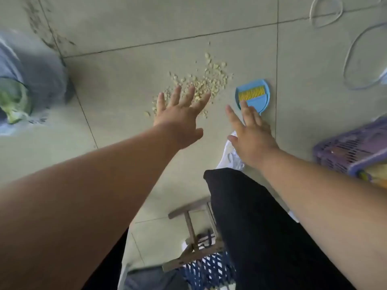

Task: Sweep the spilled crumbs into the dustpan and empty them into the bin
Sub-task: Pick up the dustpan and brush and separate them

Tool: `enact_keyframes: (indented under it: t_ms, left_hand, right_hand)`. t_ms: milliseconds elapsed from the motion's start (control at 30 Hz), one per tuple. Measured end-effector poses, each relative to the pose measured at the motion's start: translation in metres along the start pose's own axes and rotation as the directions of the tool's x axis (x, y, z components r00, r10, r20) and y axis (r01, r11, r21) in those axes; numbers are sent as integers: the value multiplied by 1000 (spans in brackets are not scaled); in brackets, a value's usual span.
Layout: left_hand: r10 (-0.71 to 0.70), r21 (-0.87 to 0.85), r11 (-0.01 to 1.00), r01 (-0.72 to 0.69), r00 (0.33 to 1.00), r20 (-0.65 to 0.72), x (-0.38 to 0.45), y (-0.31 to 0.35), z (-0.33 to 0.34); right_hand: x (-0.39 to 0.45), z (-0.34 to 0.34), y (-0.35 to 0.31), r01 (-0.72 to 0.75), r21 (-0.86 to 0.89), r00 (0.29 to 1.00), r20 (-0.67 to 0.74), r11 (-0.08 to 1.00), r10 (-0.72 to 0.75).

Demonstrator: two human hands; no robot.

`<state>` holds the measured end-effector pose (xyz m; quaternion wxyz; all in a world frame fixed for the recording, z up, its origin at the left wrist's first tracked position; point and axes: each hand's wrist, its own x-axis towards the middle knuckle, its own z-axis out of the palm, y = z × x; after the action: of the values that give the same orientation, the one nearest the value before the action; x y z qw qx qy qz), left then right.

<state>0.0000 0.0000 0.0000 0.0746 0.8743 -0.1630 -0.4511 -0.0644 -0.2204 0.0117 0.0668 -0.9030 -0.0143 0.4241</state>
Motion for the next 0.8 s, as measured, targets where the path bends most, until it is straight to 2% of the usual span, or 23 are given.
enact_keyframes:
  t_ms: [133,300,367,467,600,667,800]
  left_hand:
    - [42,114,992,-48,998,55,31,-29,58]
    - [156,284,947,-152,988,8,67,-72,113]
    - [162,279,948,-152,987,-12,79,-83,120]
    - [119,209,973,-100,990,-81,98,-93,115]
    - [78,175,983,-46,981,-178,127,-104,97]
    - [70,162,986,-33,972,-226,141,-113,83]
    - [94,253,967,-17,950,-297,161,-127,42]
  right_hand:
    - [48,50,-2,8,-56,995,95,998,-2]
    - [107,82,-13,139,-107,987,94,984,-130]
    - [123,88,-19,180,-119,982,84,976,-171]
    - [143,89,-30,172,-100,985,41,980,-169]
    - [183,71,-42,81,-39,991,-100,996,-85]
    - [209,51,-44,94,-72,985,-142,993,-103]
    - [250,-10,-45,173,-226,958,-186,959,-217]
